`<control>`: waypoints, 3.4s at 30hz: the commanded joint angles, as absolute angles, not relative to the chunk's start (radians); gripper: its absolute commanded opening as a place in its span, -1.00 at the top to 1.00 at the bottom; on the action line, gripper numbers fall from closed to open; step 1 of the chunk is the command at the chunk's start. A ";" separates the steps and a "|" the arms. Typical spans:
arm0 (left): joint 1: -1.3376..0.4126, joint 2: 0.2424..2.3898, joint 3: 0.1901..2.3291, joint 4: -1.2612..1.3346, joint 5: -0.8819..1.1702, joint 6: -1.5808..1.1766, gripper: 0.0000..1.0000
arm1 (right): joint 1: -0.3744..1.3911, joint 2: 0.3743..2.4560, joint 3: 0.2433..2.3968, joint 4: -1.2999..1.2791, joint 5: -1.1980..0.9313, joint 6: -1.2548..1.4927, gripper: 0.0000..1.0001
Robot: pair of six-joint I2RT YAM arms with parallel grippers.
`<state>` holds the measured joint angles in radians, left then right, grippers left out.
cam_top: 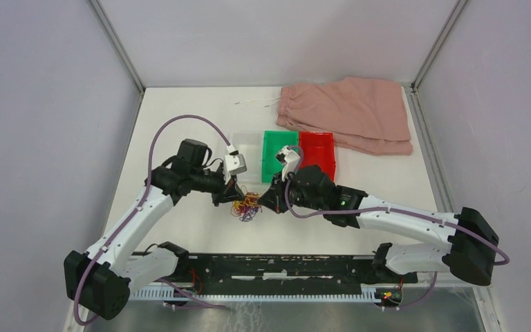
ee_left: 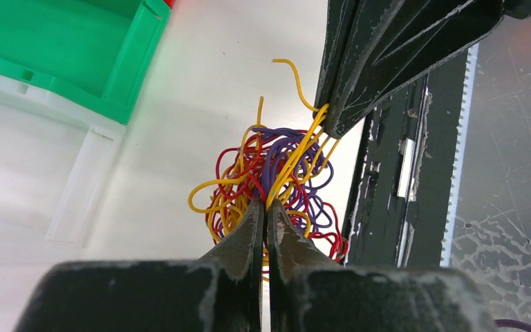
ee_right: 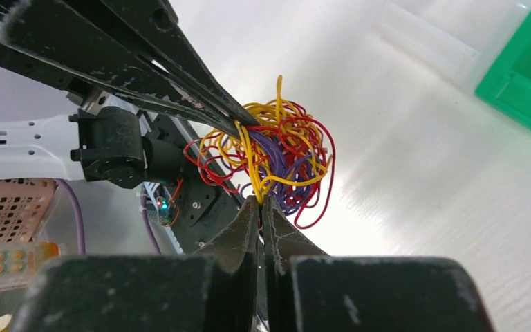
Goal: Untangle the cables
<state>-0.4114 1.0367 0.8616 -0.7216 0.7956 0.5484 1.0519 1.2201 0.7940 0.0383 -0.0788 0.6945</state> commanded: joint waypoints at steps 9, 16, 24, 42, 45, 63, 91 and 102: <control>-0.396 0.995 0.787 -0.618 0.505 0.447 -0.01 | 1.052 1.117 0.800 0.032 0.070 0.700 1.00; -0.397 0.972 0.855 -0.673 0.596 0.469 -0.77 | 1.051 1.180 0.866 0.021 -0.115 0.683 1.00; -0.396 0.989 0.997 -0.919 0.820 0.588 -0.71 | 1.052 1.231 0.913 0.016 -0.208 0.679 1.00; -0.398 0.968 0.900 -0.802 0.855 0.454 -0.23 | 1.064 1.229 0.924 0.046 -0.181 0.724 1.00; -0.398 0.978 0.884 -0.729 0.813 0.380 0.05 | 1.064 1.229 0.921 0.055 -0.173 0.735 1.00; -0.398 0.902 0.928 -0.635 0.391 0.415 0.94 | 1.064 1.235 0.886 0.008 -0.123 0.777 0.90; -0.400 0.449 0.825 -0.642 0.723 0.910 0.94 | 1.024 1.254 1.065 -0.034 -0.230 0.720 -0.67; -0.400 0.363 0.778 -0.589 0.781 0.990 0.94 | 1.029 1.352 1.093 0.042 -0.271 0.769 -0.64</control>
<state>-0.4007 0.3782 0.7757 -0.6533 0.7334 0.9215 1.0260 1.3499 1.0653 -0.0669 -0.2409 0.7372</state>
